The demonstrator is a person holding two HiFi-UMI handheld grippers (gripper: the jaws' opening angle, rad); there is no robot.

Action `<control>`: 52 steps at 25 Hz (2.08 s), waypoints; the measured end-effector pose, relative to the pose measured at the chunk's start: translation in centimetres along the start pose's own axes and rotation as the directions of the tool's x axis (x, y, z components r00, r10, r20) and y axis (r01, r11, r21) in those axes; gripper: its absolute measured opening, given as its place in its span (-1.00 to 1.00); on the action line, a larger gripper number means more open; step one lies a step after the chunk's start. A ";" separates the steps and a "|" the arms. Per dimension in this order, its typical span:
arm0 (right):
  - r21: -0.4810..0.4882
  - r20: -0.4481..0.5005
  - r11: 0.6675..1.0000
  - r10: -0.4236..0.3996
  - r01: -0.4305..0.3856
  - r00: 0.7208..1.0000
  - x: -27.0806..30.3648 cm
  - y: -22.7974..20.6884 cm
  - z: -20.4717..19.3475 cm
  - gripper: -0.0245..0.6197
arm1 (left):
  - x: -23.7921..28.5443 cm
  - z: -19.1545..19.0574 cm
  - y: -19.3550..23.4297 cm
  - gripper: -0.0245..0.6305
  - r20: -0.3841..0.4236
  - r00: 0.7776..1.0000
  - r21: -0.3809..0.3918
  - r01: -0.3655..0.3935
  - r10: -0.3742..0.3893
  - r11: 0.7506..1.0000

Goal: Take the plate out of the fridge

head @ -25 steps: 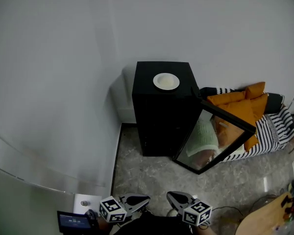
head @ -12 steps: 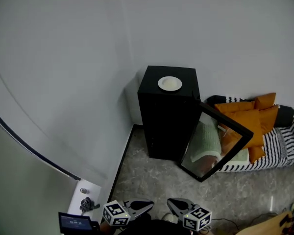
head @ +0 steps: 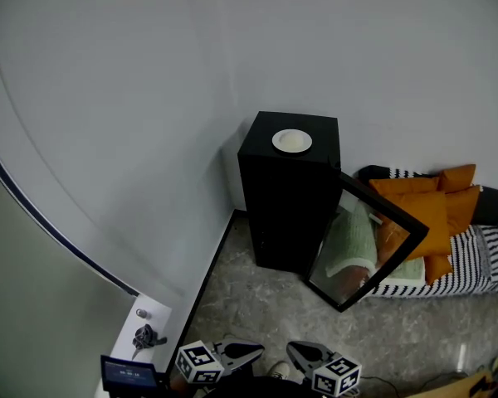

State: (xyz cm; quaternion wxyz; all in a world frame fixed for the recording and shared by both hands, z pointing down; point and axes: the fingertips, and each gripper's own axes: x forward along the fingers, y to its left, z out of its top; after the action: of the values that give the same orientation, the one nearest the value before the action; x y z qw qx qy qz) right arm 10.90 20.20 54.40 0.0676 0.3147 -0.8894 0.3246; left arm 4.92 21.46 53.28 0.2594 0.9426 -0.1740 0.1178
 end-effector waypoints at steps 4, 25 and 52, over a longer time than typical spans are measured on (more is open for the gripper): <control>0.000 -0.002 1.000 -0.007 0.007 1.000 -0.5 -0.1 -0.3 -0.90 | 0.6 0.0 -0.2 -0.91 -0.007 1.000 0.004 0.018 -0.018 1.000; 0.010 0.026 1.000 -0.014 0.013 1.000 0.0 0.0 -0.6 -0.90 | 0.4 0.1 -0.2 -0.91 -0.007 1.000 0.009 0.025 -0.025 1.000; 0.001 0.026 1.000 -0.015 0.015 1.000 -0.7 0.1 -0.8 -0.90 | 1.0 0.4 -1.1 -0.91 -0.009 0.999 0.016 0.032 -0.032 0.999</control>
State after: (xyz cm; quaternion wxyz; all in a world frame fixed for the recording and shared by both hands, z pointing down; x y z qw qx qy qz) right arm 11.29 21.10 54.74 0.0583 0.3258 -0.8876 0.3204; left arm 6.27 21.87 52.79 0.2543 0.9468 -0.1568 0.1193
